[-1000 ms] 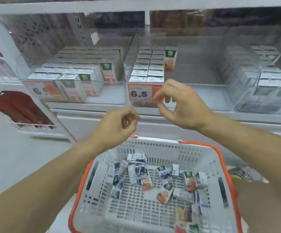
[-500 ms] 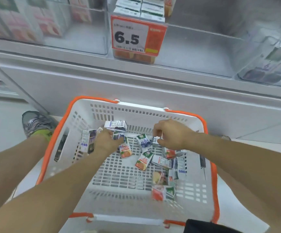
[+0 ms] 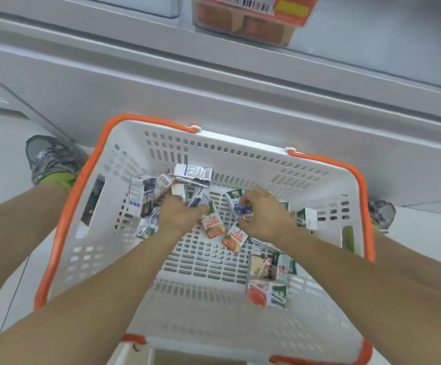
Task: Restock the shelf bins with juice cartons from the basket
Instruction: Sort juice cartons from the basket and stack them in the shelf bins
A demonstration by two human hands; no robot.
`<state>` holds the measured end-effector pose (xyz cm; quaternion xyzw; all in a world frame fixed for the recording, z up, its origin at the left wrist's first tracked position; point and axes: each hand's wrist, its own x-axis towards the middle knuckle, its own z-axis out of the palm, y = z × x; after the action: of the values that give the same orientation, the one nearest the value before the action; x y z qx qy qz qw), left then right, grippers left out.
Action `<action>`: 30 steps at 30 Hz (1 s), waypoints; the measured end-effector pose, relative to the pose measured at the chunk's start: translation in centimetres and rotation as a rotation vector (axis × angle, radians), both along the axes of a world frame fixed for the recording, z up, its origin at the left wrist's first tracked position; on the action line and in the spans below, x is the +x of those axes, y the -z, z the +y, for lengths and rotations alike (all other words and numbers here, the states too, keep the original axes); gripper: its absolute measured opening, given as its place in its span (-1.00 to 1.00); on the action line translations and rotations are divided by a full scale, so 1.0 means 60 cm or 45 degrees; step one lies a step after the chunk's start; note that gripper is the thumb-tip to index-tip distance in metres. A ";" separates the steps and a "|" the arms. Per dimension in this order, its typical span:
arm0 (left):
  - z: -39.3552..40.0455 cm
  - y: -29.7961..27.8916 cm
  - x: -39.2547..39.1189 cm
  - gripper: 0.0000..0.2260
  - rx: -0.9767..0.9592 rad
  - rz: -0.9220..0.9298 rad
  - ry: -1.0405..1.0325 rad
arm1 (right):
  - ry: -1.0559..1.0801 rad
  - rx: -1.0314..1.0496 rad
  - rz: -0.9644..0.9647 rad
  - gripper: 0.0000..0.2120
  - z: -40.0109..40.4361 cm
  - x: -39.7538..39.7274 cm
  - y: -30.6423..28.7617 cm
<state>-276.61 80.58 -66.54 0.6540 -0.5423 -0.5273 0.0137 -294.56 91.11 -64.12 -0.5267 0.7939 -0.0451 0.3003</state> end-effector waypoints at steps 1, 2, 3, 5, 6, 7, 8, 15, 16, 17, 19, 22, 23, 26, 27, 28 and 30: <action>0.002 -0.006 0.010 -0.75 0.112 0.046 -0.035 | 0.031 0.003 0.009 -0.68 0.006 0.006 0.007; 0.005 -0.017 0.019 -0.81 0.259 0.119 -0.105 | 0.037 0.013 0.061 -0.62 0.012 0.010 0.014; 0.006 -0.028 0.029 -0.84 0.419 0.210 -0.187 | 0.016 0.032 0.156 -0.54 0.018 0.017 0.021; 0.008 -0.052 0.047 -0.82 0.705 0.402 -0.337 | -0.091 0.146 0.420 -0.38 0.017 0.030 0.034; 0.011 -0.063 0.055 -0.82 0.782 0.455 -0.373 | -0.107 0.207 0.521 -0.34 0.015 0.038 0.038; 0.015 -0.074 0.062 -0.83 0.833 0.520 -0.406 | -0.099 0.258 0.586 -0.34 0.012 0.044 0.039; 0.020 -0.086 0.070 -0.86 0.872 0.577 -0.413 | -0.080 0.289 0.629 -0.38 0.007 0.051 0.037; 0.018 -0.174 0.111 -0.70 0.906 0.942 -0.182 | 0.267 0.331 0.344 -0.73 -0.016 0.038 -0.020; 0.012 -0.188 0.114 -0.57 0.872 0.958 -0.107 | 0.337 0.339 0.219 -0.78 -0.019 0.029 -0.038; 0.007 -0.206 0.116 -0.48 0.854 0.970 -0.011 | 0.406 0.360 0.072 -0.78 -0.023 0.019 -0.061; 0.000 -0.246 0.115 -0.41 0.836 0.994 0.179 | 0.465 0.422 -0.201 -0.73 -0.034 0.000 -0.124; -0.009 -0.319 0.105 -0.48 0.802 1.008 0.290 | 0.442 0.403 -0.423 -0.74 -0.044 -0.024 -0.243; -0.013 -0.344 0.100 -0.53 0.796 1.033 0.300 | 0.427 0.360 -0.457 -0.77 -0.046 -0.029 -0.284; -0.013 -0.415 0.081 -0.65 0.722 1.055 0.259 | 0.419 0.250 -0.580 -0.85 -0.045 -0.033 -0.392; -0.013 -0.433 0.075 -0.67 0.651 1.010 0.243 | 0.430 0.234 -0.628 -0.88 -0.043 -0.033 -0.419; -0.012 -0.449 0.069 -0.68 0.574 0.968 0.237 | 0.465 0.210 -0.691 -0.90 -0.040 -0.034 -0.440; -0.016 -0.479 0.058 -0.58 0.449 0.932 0.300 | 0.549 0.150 -0.838 -0.90 -0.033 -0.037 -0.470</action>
<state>-273.10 79.64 -37.81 0.3495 -0.4740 -0.8075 0.0329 -296.79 89.13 -35.95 -0.2874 0.7488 -0.2278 0.5520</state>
